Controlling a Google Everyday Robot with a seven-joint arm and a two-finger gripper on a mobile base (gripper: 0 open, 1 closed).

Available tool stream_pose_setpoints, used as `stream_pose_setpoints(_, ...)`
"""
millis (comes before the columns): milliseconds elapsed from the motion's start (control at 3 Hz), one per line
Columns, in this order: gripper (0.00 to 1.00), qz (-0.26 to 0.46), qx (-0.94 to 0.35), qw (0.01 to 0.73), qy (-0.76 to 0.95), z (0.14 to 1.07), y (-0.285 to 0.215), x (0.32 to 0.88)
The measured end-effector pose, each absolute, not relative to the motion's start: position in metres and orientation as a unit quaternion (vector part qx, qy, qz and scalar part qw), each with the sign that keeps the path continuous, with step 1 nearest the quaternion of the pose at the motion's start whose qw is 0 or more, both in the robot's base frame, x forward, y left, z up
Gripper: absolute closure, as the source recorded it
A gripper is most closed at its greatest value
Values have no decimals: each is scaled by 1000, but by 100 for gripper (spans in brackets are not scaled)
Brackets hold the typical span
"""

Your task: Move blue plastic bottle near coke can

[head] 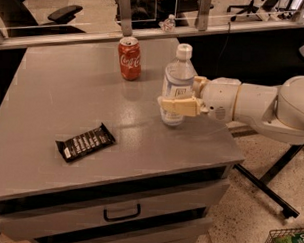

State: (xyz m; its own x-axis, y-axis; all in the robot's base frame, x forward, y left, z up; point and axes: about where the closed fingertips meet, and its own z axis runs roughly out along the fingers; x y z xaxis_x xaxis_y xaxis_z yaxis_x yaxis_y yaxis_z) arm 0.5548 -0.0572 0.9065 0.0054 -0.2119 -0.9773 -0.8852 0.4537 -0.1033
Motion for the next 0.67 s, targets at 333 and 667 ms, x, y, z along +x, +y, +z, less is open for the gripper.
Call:
stream_pose_setpoints(333,100,269,-420,588,637,922,-61,594)
stream_pose_setpoints(667,100,236,-425,595,640,930,-64,637)
